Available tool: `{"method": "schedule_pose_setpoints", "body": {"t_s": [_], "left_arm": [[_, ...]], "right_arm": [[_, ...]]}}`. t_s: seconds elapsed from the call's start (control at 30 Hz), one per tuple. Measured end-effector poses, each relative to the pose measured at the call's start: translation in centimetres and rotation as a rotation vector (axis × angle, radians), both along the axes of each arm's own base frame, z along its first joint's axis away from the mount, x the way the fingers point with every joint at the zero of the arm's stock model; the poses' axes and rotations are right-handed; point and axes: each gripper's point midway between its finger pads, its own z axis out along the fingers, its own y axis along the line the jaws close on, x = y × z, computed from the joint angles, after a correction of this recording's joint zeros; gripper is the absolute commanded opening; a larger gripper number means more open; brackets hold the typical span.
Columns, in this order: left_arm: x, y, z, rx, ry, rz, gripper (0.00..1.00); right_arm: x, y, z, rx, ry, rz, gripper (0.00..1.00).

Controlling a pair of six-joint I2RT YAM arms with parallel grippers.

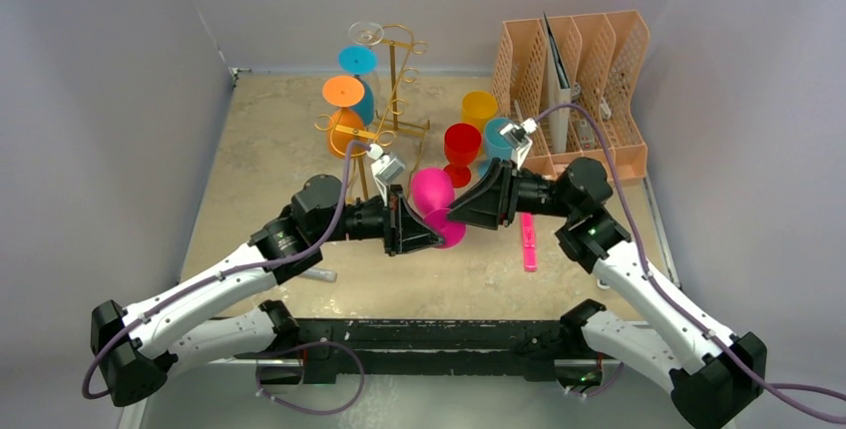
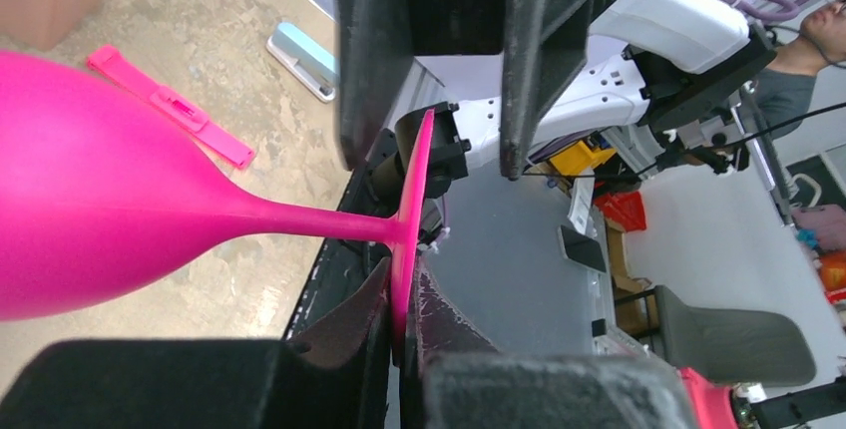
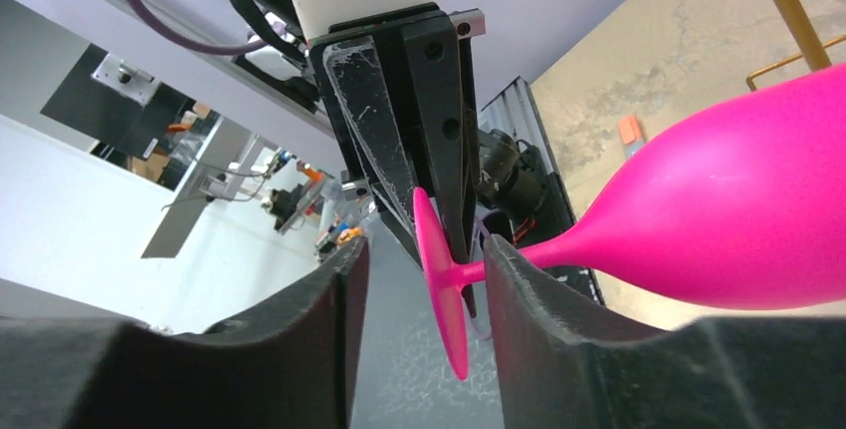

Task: Take the wine glass off the wine glass rack
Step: Place the wine glass at the center of the board.

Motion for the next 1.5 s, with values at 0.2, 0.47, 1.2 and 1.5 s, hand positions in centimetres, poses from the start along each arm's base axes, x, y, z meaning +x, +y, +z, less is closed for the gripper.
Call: {"method": "schedule_pose_setpoints", "body": {"t_s": [0.2, 0.47, 1.2, 1.5], "left_arm": [[-0.2, 0.1, -0.5, 0.013, -0.050, -0.024, 0.00], [-2.6, 1.3, -2.9, 0.054, -0.206, -0.173, 0.00], [-6.9, 6.8, -8.2, 0.185, -0.751, -0.501, 0.00], [-7.1, 7.1, -8.3, 0.187, -0.776, -0.510, 0.00]], "right_arm": [[-0.1, -0.5, -0.7, -0.047, 0.007, -0.034, 0.73], [1.8, -3.2, 0.8, -0.147, -0.122, -0.309, 0.78], [4.7, -2.4, -3.7, -0.331, 0.069, -0.335, 0.83], [3.7, 0.0, -3.5, -0.311, 0.176, -0.138, 0.70]]}}
